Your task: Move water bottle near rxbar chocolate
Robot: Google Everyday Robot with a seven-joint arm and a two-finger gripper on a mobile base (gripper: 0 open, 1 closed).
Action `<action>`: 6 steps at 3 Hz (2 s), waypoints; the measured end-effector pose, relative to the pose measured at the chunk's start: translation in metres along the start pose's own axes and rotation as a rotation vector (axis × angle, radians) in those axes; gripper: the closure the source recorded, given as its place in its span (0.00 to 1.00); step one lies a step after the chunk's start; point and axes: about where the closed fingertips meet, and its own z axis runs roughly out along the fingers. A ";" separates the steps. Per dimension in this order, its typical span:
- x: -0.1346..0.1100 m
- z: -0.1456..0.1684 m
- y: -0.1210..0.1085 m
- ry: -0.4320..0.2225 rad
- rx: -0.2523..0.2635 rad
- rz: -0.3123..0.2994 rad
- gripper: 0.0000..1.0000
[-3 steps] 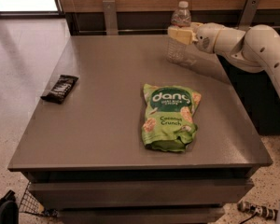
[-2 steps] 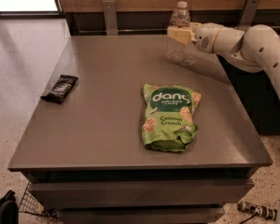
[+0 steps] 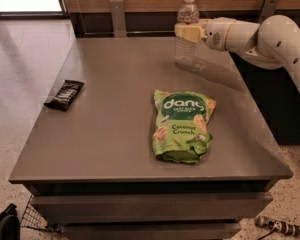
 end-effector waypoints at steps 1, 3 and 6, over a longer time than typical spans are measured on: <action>-0.022 0.002 0.035 0.022 -0.026 -0.021 1.00; -0.032 0.002 0.147 -0.006 -0.140 -0.037 1.00; 0.001 0.042 0.290 0.001 -0.347 -0.055 1.00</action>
Offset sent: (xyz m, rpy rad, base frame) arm -0.1078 0.0923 0.0415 -0.0316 -0.0239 0.1072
